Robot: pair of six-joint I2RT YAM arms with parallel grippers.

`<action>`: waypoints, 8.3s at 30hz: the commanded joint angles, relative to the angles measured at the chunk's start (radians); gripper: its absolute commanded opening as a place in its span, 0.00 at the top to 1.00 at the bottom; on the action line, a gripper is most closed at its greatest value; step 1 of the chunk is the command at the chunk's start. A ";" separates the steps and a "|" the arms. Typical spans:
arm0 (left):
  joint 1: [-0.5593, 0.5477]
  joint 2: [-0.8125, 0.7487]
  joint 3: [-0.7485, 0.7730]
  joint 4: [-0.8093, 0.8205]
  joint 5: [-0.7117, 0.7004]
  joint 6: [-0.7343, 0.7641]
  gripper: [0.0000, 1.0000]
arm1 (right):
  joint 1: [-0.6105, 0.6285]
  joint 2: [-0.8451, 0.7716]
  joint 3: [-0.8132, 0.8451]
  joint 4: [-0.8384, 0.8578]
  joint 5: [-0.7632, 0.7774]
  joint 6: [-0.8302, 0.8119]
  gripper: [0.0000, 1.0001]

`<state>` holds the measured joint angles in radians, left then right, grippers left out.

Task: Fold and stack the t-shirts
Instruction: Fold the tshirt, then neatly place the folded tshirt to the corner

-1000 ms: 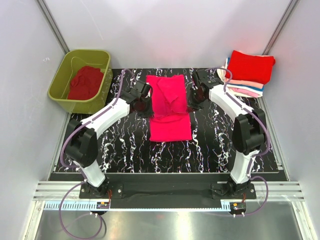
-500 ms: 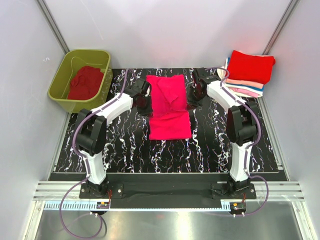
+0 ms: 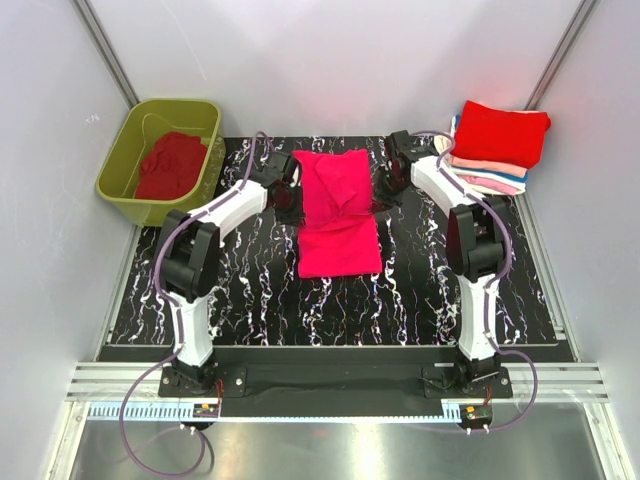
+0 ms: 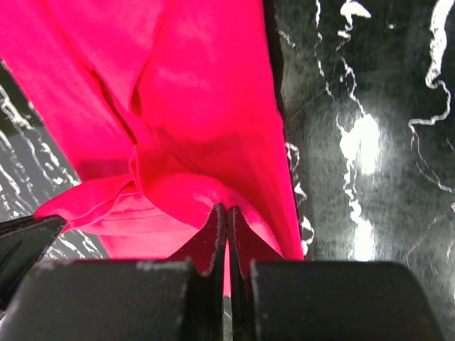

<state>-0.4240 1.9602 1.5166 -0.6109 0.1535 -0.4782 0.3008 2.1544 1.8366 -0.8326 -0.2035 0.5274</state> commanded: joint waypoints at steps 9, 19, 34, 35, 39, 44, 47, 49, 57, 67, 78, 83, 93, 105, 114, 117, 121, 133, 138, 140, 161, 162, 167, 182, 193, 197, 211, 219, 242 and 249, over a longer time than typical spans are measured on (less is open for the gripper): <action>0.086 0.201 0.428 -0.137 0.018 0.075 0.21 | -0.066 0.270 0.419 -0.140 -0.049 -0.052 0.26; 0.080 -0.139 0.175 -0.051 0.027 0.004 0.06 | -0.075 -0.084 0.037 0.002 -0.086 -0.078 0.23; -0.039 -0.340 -0.447 0.408 0.199 -0.195 0.28 | -0.074 -0.308 -0.626 0.356 -0.438 -0.040 0.86; -0.041 -0.331 -0.455 0.415 0.201 -0.197 0.28 | -0.072 -0.301 -0.628 0.354 -0.436 -0.040 0.87; -0.042 -0.273 -0.475 0.431 0.199 -0.194 0.29 | -0.074 -0.268 -0.634 0.342 -0.430 -0.050 0.91; -0.042 -0.236 -0.526 0.433 0.167 -0.177 0.30 | -0.074 -0.234 -0.646 0.248 -0.320 -0.059 1.00; -0.042 -0.245 -0.559 0.405 0.121 -0.154 0.30 | -0.074 -0.254 -0.637 0.162 -0.202 -0.058 1.00; -0.042 -0.256 -0.565 0.379 0.094 -0.134 0.30 | -0.074 -0.264 -0.635 0.127 -0.136 -0.069 1.00; -0.096 -0.379 -0.472 0.180 -0.061 -0.060 0.20 | -0.072 -0.340 -0.649 0.098 -0.102 -0.084 0.50; -0.124 -0.538 -0.738 0.355 -0.002 -0.250 0.24 | -0.074 -0.406 -0.705 0.135 -0.171 -0.093 0.16; -0.125 -0.446 -0.822 0.531 0.047 -0.362 0.31 | -0.074 -0.324 -0.694 0.201 -0.246 -0.061 0.42; -0.127 -0.440 -0.835 0.531 0.009 -0.376 0.33 | -0.065 -0.295 -0.691 0.205 -0.251 -0.063 0.46; -0.131 -0.400 -0.852 0.545 -0.014 -0.407 0.41 | -0.032 -0.254 -0.654 0.173 -0.223 -0.072 0.52; -0.136 -0.331 -0.814 0.559 -0.042 -0.393 0.72 | 0.011 -0.215 -0.602 0.127 -0.175 -0.098 0.74; -0.179 -0.377 -0.793 0.510 -0.049 -0.379 1.00 | 0.011 -0.284 -0.657 0.168 -0.192 -0.084 1.00; -0.208 -0.446 -0.797 0.456 -0.061 -0.381 1.00 | 0.011 -0.362 -0.723 0.182 -0.211 -0.058 1.00; -0.277 -0.570 -0.809 0.387 -0.083 -0.407 1.00 | 0.014 -0.512 -0.809 0.167 -0.235 -0.035 1.00; -0.472 -0.945 -0.819 0.074 -0.134 -0.562 1.00 | 0.090 -1.026 -1.002 -0.006 -0.300 0.126 1.00; -0.473 -0.979 -0.675 -0.067 -0.199 -0.530 1.00 | 0.095 -1.093 -0.903 -0.068 -0.243 0.166 1.00; -0.467 -0.957 -0.591 -0.118 -0.218 -0.478 1.00 | 0.093 -1.059 -0.815 -0.092 -0.199 0.148 1.00; -0.076 -0.492 -0.213 -0.089 0.038 -0.162 1.00 | 0.003 -0.529 -0.281 -0.089 -0.073 -0.021 1.00; -0.070 -0.480 -0.208 -0.079 0.058 -0.161 1.00 | 0.000 -0.500 -0.264 -0.086 -0.076 -0.024 1.00; -0.024 -0.387 -0.145 -0.073 0.107 -0.145 1.00 | -0.023 -0.385 -0.200 -0.074 -0.097 -0.038 1.00; 0.175 0.283 0.471 -0.260 0.218 -0.013 0.37 | -0.111 0.266 0.583 -0.284 -0.175 0.008 0.30; 0.199 0.116 0.322 -0.124 0.248 -0.051 0.25 | -0.141 0.065 0.210 -0.028 -0.212 -0.013 0.15; 0.189 0.037 0.154 -0.044 0.250 -0.056 0.31 | -0.152 0.009 -0.010 0.016 -0.226 -0.030 0.24; 0.148 -0.133 -0.164 0.057 0.241 -0.062 0.37 | 0.070 -0.235 -0.554 0.316 -0.254 0.114 0.37; 0.148 -0.253 -0.203 -0.039 0.205 0.002 0.37 | 0.127 -0.314 -0.482 0.146 -0.117 0.022 0.24; 0.149 -0.655 -0.361 -0.269 -0.005 0.171 0.37 | -0.118 -0.023 -0.370 0.412 -0.343 0.055 0.23; 0.151 -0.737 -0.332 -0.319 -0.034 0.181 0.37 | -0.104 0.082 -0.332 0.467 -0.372 0.166 0.36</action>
<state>-0.2737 1.2694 1.1549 -0.9089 0.1524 -0.3222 0.1841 2.1700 1.4937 -0.4057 -0.5938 0.6456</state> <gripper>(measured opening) 0.632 0.664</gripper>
